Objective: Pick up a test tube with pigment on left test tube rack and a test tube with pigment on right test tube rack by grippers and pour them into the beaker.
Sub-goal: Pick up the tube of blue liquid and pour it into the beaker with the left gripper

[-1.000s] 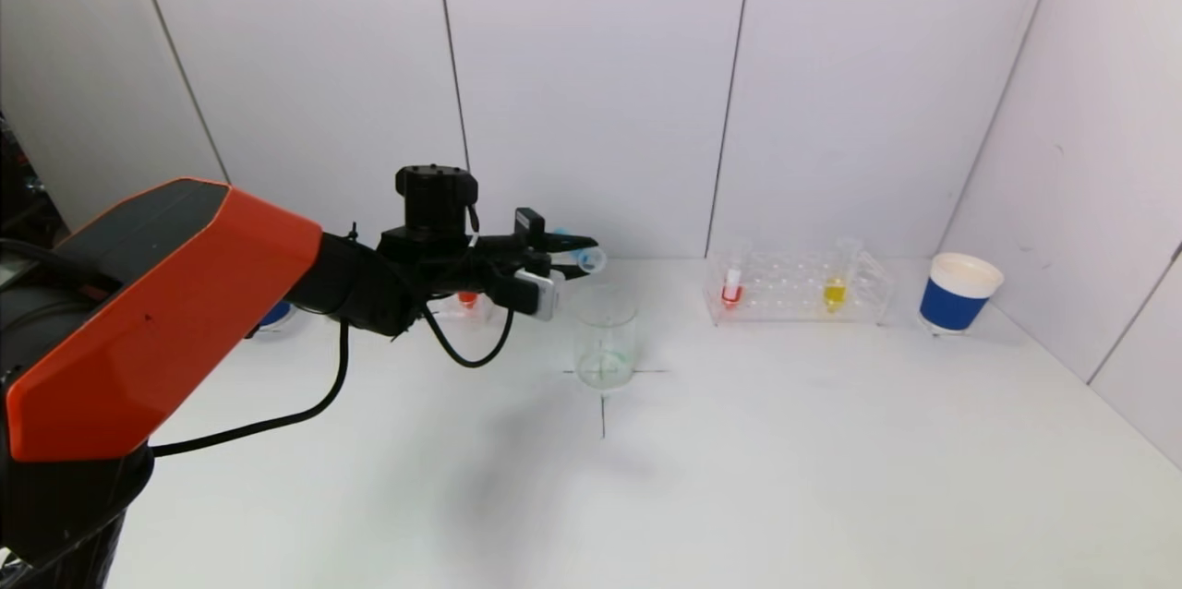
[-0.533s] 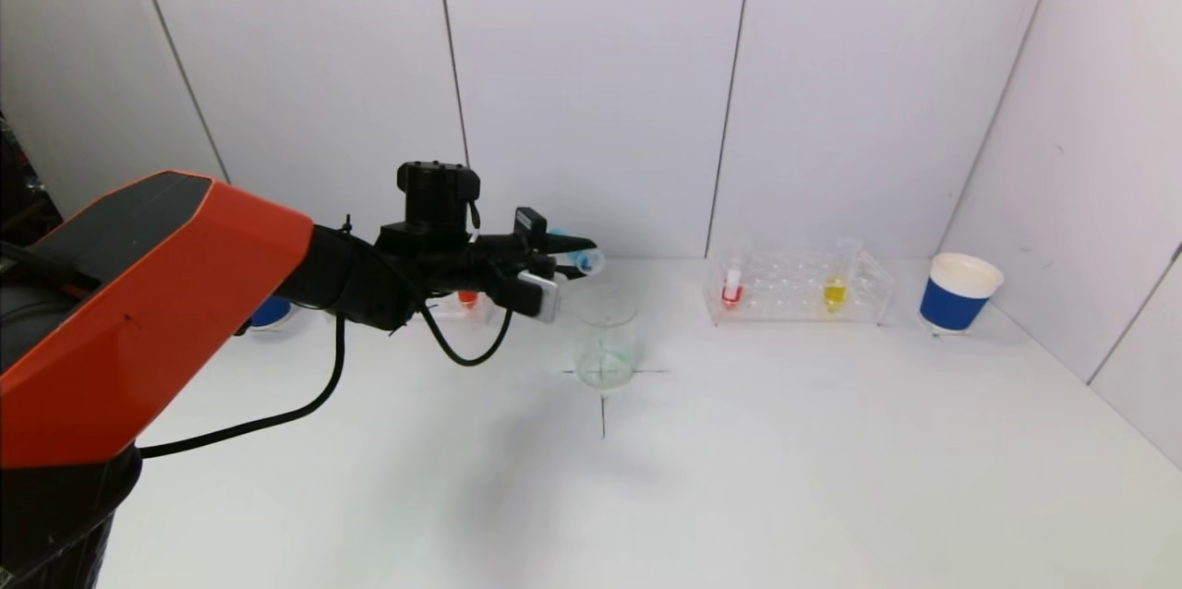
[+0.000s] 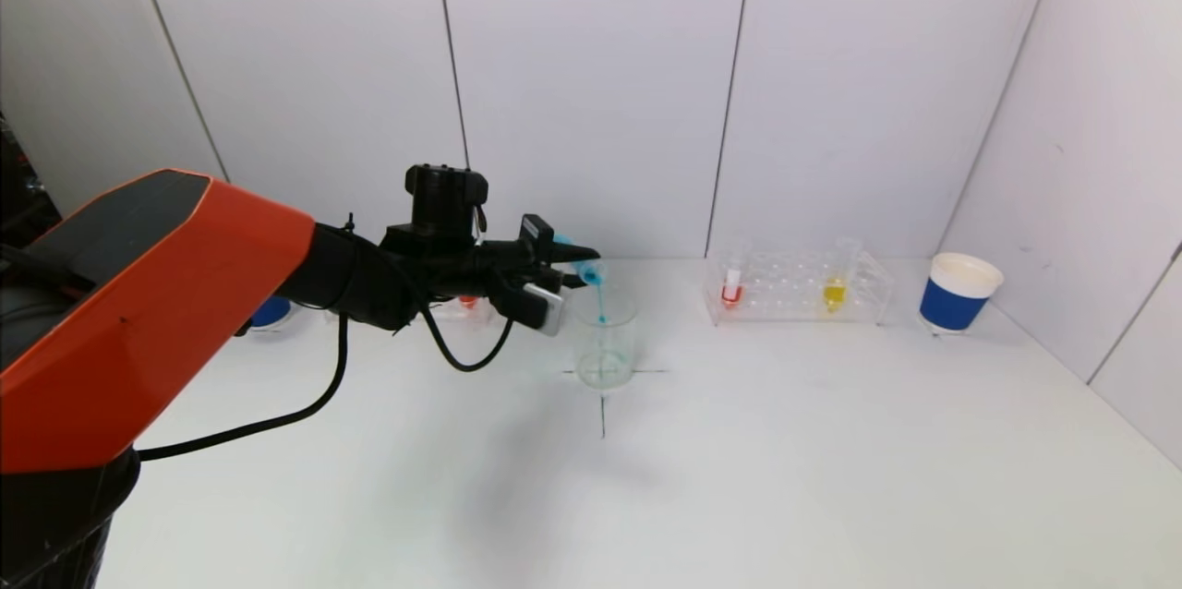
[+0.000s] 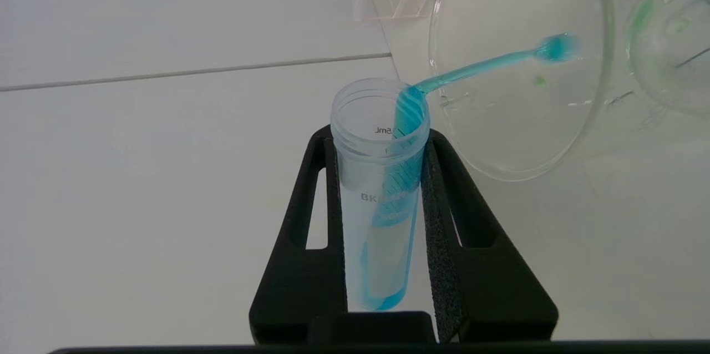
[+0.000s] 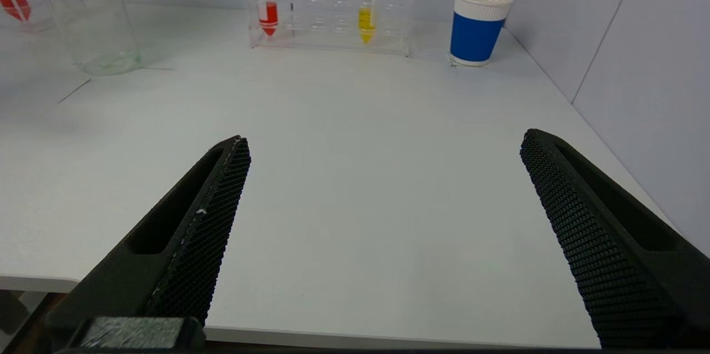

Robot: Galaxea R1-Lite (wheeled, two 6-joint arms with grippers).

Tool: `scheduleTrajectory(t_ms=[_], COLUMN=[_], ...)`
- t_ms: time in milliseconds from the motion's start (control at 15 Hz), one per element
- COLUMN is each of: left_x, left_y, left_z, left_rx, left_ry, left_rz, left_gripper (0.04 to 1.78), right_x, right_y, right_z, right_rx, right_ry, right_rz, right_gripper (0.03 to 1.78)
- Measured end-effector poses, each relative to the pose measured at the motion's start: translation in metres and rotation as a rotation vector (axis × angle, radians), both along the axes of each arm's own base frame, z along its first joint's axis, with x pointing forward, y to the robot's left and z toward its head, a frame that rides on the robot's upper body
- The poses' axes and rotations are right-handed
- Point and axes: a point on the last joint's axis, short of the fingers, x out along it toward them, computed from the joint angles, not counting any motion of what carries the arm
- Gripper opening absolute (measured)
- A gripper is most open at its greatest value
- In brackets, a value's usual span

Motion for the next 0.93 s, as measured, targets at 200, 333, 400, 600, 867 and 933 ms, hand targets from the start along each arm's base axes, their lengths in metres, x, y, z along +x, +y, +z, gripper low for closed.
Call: scheduleTrajectory(t_ms=[200,333,400,600,867,933], left_x=[-0.001,-0.001,-0.001,-0.001,-0.001,0.0], left_y=[0.001,0.001,0.001,0.002,0.003,0.003], left_z=[0.002,0.002,0.002,0.005,0.01,0.011], left_rx=[0.01,0.023,0.032,0.076,0.108,0.115], left_ry=[-0.015,-0.034,-0.036,-0.058,-0.065,-0.064], left_rz=[-0.004,-0.01,-0.009,-0.013,0.007,0.017], left_gripper=[0.43,0.43,0.43,0.43,0.43,0.43], right_x=[0.0,0.0,0.0,0.0,0.0,0.0], right_y=[0.0,0.0,0.0,0.0,0.0,0.0], right_z=[0.0,0.0,0.0,0.0,0.0,0.0], right_rx=[0.0,0.0,0.0,0.0,0.0,0.0], right_ry=[0.0,0.0,0.0,0.0,0.0,0.0], right_rz=[0.0,0.0,0.0,0.0,0.0,0.0], right_gripper=[1.77,1.77,1.77,1.77,1.77,1.77])
